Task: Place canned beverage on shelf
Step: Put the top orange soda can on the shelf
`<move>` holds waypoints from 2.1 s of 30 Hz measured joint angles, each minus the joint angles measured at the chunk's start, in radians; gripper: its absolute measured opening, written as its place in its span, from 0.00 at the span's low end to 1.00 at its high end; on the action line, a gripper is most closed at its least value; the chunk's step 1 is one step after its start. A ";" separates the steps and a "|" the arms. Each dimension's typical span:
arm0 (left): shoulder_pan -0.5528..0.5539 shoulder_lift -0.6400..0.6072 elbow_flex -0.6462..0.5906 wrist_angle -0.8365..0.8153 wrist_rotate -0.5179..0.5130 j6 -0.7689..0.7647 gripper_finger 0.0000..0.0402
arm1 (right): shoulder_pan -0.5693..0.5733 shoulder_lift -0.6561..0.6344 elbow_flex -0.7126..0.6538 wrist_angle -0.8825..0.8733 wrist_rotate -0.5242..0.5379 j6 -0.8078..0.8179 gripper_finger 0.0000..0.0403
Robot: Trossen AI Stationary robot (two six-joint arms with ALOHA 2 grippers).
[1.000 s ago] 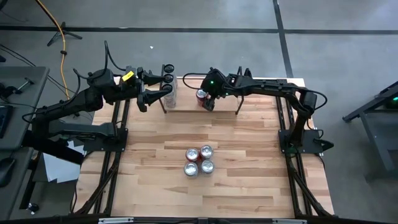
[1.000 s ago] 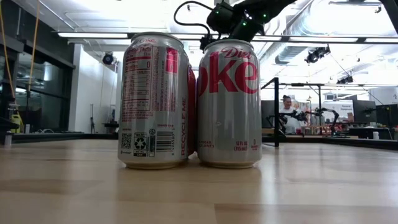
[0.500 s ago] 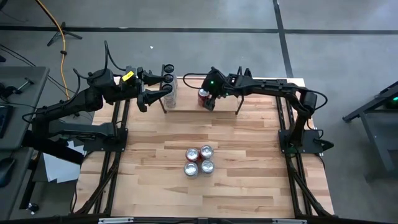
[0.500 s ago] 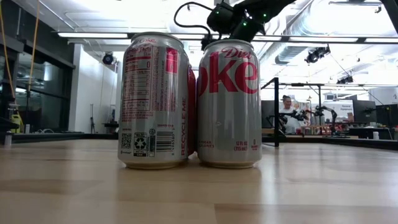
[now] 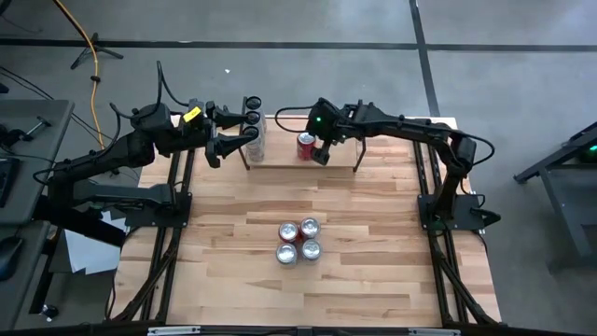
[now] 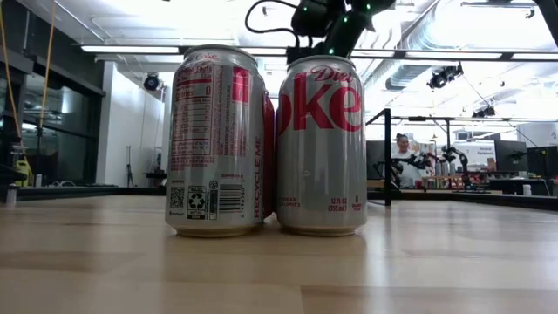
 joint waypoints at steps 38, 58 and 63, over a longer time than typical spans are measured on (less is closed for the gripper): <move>0.000 0.000 0.000 -0.001 0.000 0.000 0.76 | 0.331 0.050 -0.187 0.180 0.665 1.058 0.97; 0.000 0.000 0.000 -0.003 0.009 -0.027 0.76 | 0.277 0.142 -0.132 0.292 0.775 1.090 0.97; 0.000 0.000 0.000 -0.003 0.009 -0.027 0.76 | 0.258 0.142 -0.132 0.320 0.765 1.088 0.97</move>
